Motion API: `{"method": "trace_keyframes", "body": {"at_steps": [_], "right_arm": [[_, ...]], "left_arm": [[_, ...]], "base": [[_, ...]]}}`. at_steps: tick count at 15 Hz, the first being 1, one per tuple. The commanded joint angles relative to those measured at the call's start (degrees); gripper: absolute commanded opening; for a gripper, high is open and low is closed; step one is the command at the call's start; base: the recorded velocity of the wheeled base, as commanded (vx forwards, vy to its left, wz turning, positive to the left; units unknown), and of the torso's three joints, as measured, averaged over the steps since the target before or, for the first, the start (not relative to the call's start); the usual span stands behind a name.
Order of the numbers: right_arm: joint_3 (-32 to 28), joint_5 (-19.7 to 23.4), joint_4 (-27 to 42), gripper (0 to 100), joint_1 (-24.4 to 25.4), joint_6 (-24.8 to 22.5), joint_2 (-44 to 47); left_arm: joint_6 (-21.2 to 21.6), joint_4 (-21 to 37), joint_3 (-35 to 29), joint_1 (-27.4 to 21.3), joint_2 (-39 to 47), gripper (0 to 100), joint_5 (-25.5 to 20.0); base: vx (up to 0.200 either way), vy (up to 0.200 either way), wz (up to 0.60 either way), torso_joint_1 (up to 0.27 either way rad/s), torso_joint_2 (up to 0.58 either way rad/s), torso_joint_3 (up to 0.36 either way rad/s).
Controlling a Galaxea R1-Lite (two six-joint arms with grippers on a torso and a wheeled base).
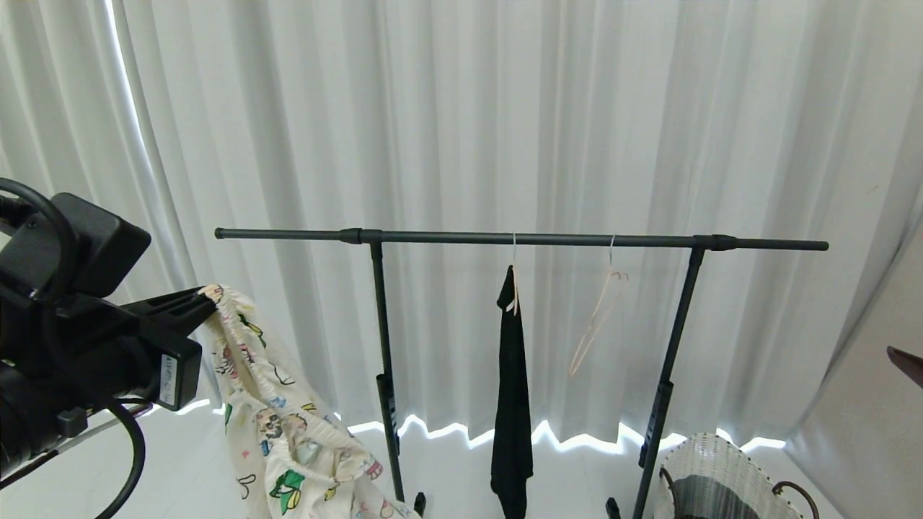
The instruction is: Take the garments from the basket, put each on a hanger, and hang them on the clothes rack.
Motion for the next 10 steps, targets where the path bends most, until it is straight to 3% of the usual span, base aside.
{"method": "trace_keyframes", "body": {"at_steps": [1,2,10], "right_arm": [[0.0,0.0,0.0,100,0.0,0.5,0.2],[0.0,0.0,0.0,100,0.0,1.1,0.2],[1.0,0.1,0.0,100,0.0,3.9,0.3]], "left_arm": [[0.0,0.0,-0.1,0.0,0.2,0,0.0],[0.0,0.0,-0.1,0.0,0.2,0,-0.1],[0.1,0.0,-0.1,-0.3,-0.5,0,-0.2]], "base": [[0.000,0.200,0.00,-0.002,0.00,0.002],[0.000,0.200,0.00,0.007,0.01,-0.002],[0.000,0.000,0.00,0.000,0.00,0.000]]}}
